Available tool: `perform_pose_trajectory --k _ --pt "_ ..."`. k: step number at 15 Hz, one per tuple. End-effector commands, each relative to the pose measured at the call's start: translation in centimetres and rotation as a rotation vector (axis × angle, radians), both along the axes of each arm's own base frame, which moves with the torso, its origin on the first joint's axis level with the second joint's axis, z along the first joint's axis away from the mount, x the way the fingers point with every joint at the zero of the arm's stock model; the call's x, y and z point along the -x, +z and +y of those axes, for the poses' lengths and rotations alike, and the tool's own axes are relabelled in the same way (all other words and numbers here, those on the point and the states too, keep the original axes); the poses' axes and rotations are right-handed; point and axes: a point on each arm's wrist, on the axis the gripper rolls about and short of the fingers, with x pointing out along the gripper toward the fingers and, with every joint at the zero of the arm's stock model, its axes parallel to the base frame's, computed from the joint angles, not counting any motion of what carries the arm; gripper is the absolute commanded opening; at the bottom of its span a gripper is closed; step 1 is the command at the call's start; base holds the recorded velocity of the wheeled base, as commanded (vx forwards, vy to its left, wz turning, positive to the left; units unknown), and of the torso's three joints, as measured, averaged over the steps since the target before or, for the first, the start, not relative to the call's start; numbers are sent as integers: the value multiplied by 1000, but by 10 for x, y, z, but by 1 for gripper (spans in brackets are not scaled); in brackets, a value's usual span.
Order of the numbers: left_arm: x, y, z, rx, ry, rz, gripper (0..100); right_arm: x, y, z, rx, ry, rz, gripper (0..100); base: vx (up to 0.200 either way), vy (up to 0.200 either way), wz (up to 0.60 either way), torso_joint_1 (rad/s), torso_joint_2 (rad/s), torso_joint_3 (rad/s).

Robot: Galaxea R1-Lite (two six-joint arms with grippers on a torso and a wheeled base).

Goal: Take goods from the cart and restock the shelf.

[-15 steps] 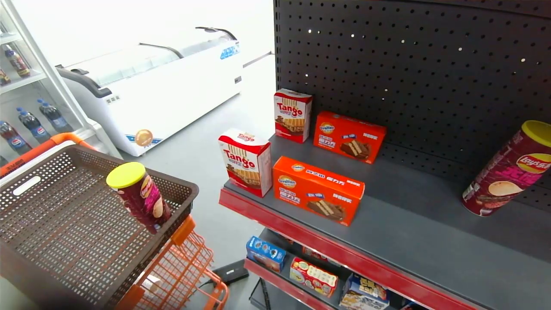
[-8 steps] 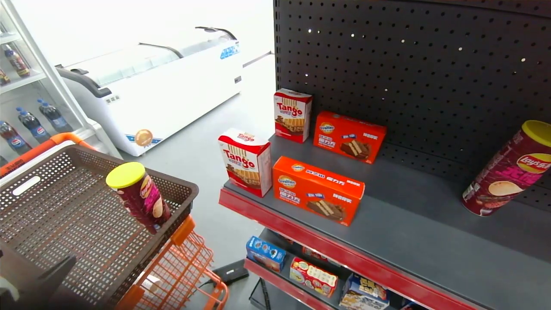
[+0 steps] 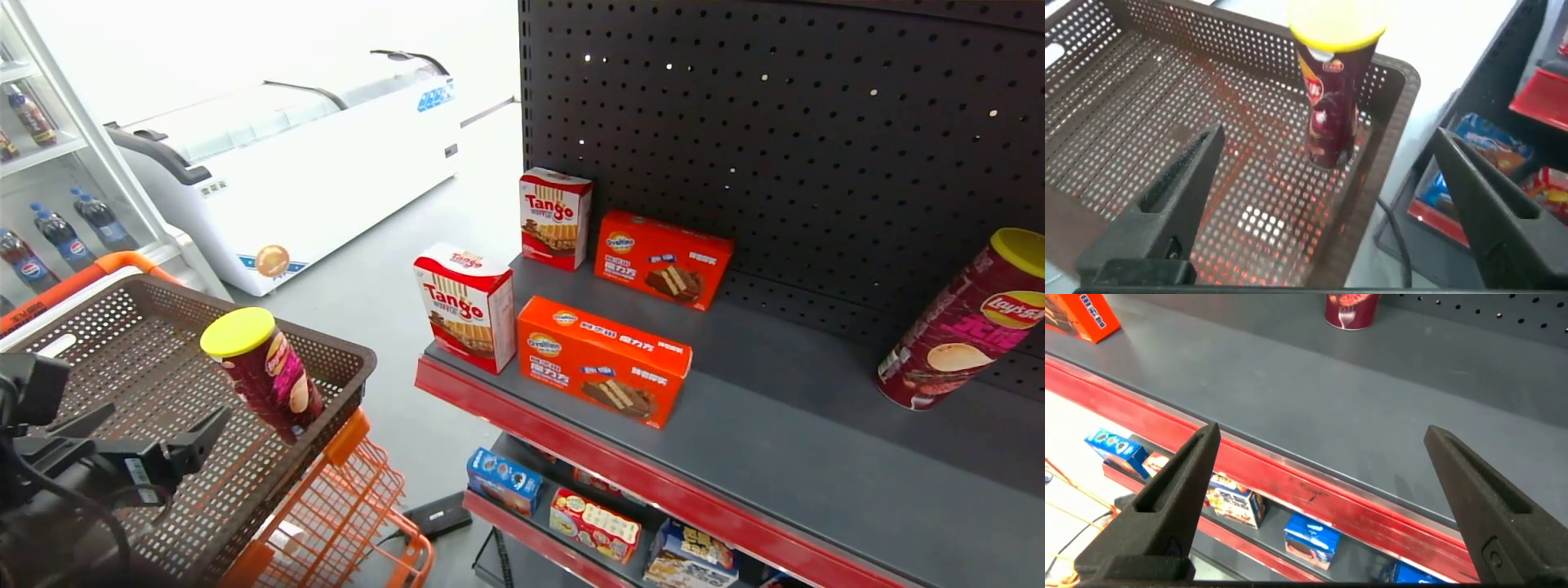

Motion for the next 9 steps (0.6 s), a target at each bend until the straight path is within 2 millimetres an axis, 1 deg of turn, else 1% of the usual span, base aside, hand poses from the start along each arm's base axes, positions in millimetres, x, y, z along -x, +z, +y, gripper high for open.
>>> perform_pose_trajectory --k 1,3,4,5,6,7,8,9 --pt "-40 -39 5 11 3 80 100 0 0 0 0 0 -1 100 0 0 0 0 0 0" --pt "-67 -47 9 5 6 40 100 0 0 0 0 0 -1 100 0 0 0 0 0 0" --pt "-67 -47 9 5 6 40 100 0 0 0 0 0 -1 100 0 0 0 0 0 0" --pt "-93 -58 12 2 5 1 100 0 0 0 0 0 -1 100 0 0 0 0 0 0" --pt "-106 -63 12 1 3 -1 100 0 0 0 0 0 -1 100 0 0 0 0 0 0" --pt "-111 -64 13 0 3 -8 100 0 0 0 0 0 -1 100 0 0 0 0 0 0" --pt "-129 -68 16 -2 6 -30 100 0 0 0 0 0 -1 100 0 0 0 0 0 0" --pt "-134 -68 17 -4 6 -39 100 0 0 0 0 1 -1 100 0 0 0 0 0 0"
